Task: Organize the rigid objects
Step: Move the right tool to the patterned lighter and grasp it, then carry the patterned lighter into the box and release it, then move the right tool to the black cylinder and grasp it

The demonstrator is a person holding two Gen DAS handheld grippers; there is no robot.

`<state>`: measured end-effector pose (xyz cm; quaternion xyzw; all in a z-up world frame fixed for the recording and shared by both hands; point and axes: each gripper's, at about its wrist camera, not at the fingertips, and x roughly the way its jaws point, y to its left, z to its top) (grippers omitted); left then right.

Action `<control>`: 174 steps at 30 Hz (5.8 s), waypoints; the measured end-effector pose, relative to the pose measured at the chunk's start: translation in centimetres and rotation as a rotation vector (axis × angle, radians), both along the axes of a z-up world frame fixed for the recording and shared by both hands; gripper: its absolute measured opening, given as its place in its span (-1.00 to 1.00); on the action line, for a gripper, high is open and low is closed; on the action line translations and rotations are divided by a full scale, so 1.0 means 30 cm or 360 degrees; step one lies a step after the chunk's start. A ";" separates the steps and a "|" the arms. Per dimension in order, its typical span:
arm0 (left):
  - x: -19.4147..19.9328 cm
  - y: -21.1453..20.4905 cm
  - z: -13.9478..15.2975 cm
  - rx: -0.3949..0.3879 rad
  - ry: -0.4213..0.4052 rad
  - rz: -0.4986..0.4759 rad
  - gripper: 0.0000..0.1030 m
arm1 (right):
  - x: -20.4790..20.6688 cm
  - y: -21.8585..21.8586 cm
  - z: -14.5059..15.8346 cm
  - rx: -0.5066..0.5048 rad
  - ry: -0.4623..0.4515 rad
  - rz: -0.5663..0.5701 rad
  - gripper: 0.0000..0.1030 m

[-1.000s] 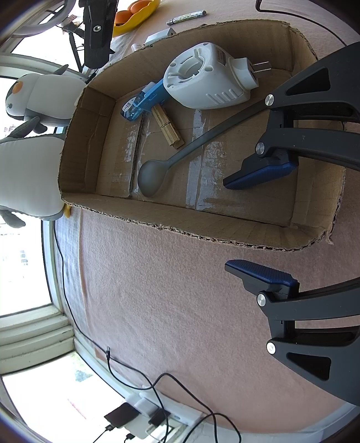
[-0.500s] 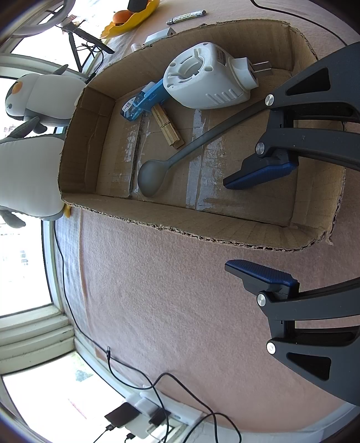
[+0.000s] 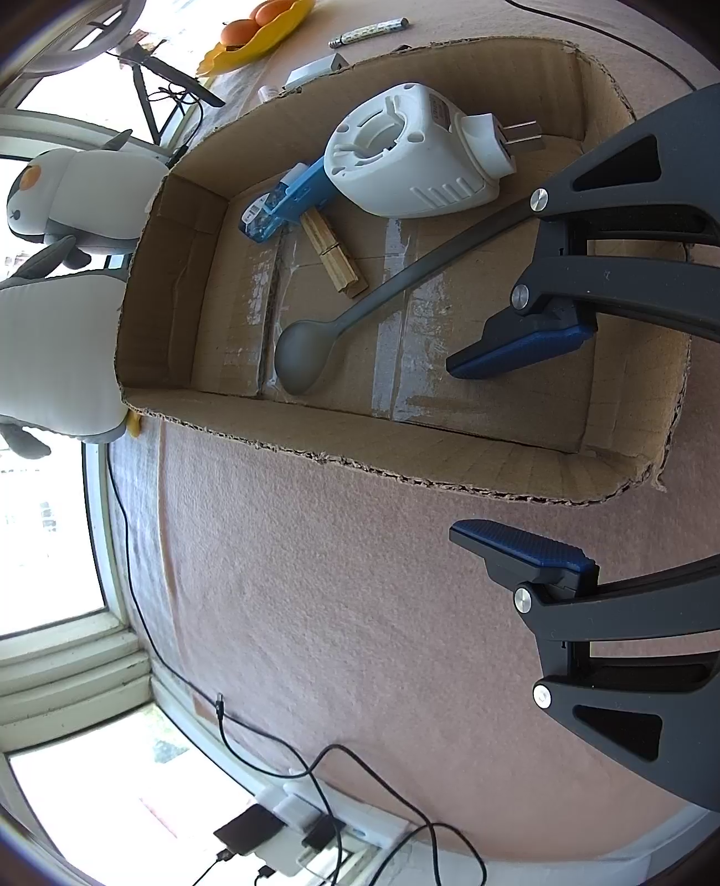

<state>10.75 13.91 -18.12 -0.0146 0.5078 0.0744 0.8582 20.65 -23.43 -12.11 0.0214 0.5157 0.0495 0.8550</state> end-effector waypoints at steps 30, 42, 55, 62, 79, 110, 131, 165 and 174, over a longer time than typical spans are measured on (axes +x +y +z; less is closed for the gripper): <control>-0.002 -0.004 0.001 0.0008 -0.0001 0.0000 0.02 | 0.082 -0.026 -0.229 0.0063 0.0371 -0.0078 -0.25; -0.002 -0.003 0.001 0.0007 -0.0001 0.0000 0.02 | 0.118 -0.001 -0.254 -0.0014 0.0412 -0.0057 -0.48; -0.003 -0.006 0.001 0.0001 -0.0003 0.0002 0.02 | 0.084 0.011 -0.223 -0.0015 0.0362 -0.0040 -0.60; -0.005 -0.006 -0.001 -0.0010 -0.0007 0.0004 0.02 | 0.035 0.083 -0.099 -0.0010 0.0235 0.0057 -0.60; -0.006 0.006 -0.003 -0.0042 -0.0018 0.0004 0.02 | -0.051 0.487 0.121 0.0094 0.0042 0.0487 -0.60; -0.008 0.007 -0.006 -0.0056 -0.0024 0.0007 0.02 | -0.067 0.930 -0.003 0.0245 0.0200 0.0784 -0.59; -0.008 0.008 -0.007 -0.0058 -0.0025 0.0008 0.02 | -0.045 0.889 0.014 0.0226 0.0138 0.0716 0.15; -0.006 0.012 -0.003 -0.0038 -0.0021 0.0003 0.03 | -0.020 0.339 -0.002 0.0039 0.0085 0.0477 0.15; -0.008 0.008 -0.002 -0.0017 -0.0020 0.0006 0.03 | -0.062 0.370 -0.080 -0.0073 0.0162 0.0674 0.15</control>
